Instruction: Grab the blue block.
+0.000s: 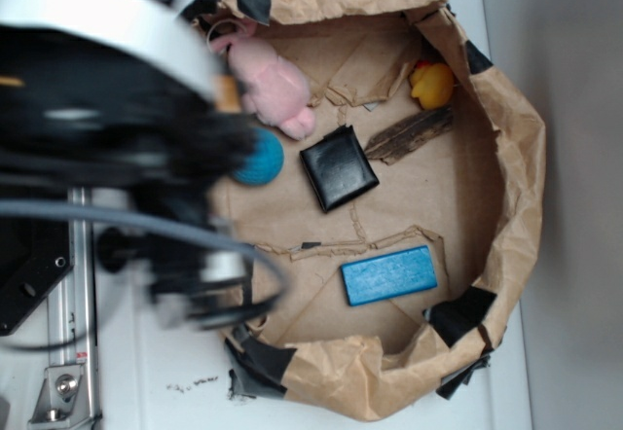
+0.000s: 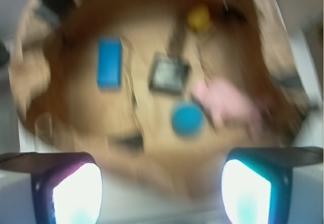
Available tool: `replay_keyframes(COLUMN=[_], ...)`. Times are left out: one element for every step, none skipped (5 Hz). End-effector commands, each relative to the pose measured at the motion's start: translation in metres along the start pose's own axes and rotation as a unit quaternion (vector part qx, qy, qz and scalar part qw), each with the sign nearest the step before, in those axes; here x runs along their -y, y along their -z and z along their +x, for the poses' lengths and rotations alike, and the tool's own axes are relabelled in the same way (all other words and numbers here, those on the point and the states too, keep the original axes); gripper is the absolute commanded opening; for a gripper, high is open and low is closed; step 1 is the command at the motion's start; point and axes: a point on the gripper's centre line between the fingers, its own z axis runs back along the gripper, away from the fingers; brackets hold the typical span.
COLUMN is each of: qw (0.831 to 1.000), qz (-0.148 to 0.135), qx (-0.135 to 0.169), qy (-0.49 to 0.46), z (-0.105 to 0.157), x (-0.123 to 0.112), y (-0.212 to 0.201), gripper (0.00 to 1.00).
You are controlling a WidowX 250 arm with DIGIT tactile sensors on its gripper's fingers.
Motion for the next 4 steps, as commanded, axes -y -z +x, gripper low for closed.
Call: replay_keyframes(qw=[1.0, 1.0, 0.999, 0.999], qz=[-0.005, 0.019, 0.034, -0.005], qx=[0.012, -0.016, -0.03, -0.045], qy=[-0.013, -0.011, 0.001, 0.01], z=[0.043, 0.051, 0.053, 0.054], x=[0.025, 0.041, 0.053, 0.067], y=[0.042, 0.09, 0.114, 0.145], gripper=[1.0, 1.0, 1.0, 1.0])
